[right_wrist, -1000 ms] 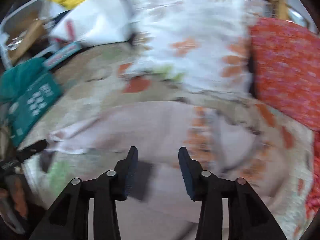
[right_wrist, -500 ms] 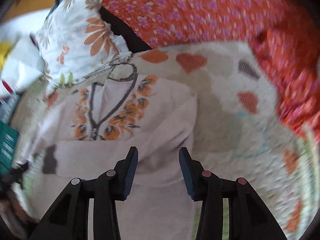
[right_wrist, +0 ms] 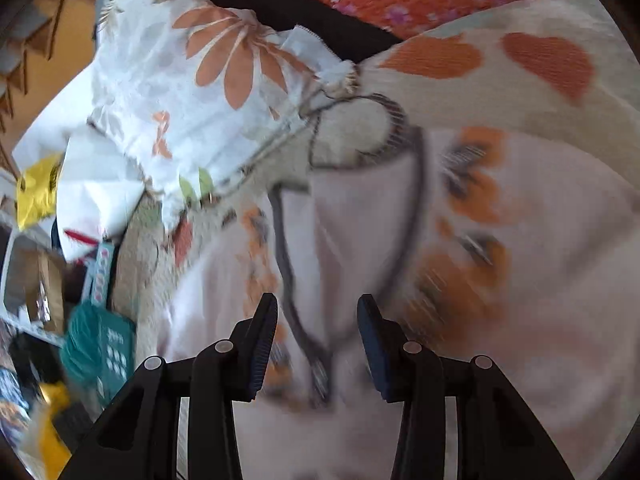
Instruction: Fold small clothes
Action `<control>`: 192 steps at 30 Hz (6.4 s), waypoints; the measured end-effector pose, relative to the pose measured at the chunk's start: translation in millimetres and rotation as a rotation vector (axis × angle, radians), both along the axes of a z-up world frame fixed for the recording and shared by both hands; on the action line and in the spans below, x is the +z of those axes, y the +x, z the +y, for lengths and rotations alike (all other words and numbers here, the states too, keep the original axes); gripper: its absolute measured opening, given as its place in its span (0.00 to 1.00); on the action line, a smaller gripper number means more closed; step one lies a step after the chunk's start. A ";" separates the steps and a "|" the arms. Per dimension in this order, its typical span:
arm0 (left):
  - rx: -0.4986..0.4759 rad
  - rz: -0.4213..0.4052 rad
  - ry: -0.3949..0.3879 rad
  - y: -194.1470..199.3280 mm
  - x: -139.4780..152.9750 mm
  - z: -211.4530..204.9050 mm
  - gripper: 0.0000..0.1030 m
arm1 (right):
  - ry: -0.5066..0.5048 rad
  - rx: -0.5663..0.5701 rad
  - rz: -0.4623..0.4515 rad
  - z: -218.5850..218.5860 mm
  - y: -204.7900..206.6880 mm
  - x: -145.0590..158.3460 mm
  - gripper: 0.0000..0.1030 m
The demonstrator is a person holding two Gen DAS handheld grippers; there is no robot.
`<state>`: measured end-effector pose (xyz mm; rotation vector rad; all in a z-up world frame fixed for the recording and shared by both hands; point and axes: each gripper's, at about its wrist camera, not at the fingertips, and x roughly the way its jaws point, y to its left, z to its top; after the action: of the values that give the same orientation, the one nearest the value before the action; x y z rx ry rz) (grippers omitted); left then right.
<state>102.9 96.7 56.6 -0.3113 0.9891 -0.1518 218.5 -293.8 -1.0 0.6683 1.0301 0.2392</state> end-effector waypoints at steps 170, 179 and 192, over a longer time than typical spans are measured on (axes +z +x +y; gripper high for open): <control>0.717 0.044 -0.014 -64.5 24.9 315.6 0.58 | -0.467 0.530 -0.197 249.4 -206.4 76.8 0.57; 0.707 -0.066 -0.062 -82.0 33.9 305.8 0.65 | -0.295 0.755 -0.142 433.0 -158.8 39.8 0.62; 0.630 -0.104 -0.087 -68.0 39.7 274.2 0.65 | -0.190 0.563 -0.128 334.4 -140.2 98.8 0.10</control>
<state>34.9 370.9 96.3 -0.6727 0.7434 0.3600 78.2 40.7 97.8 0.1757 1.0850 0.6555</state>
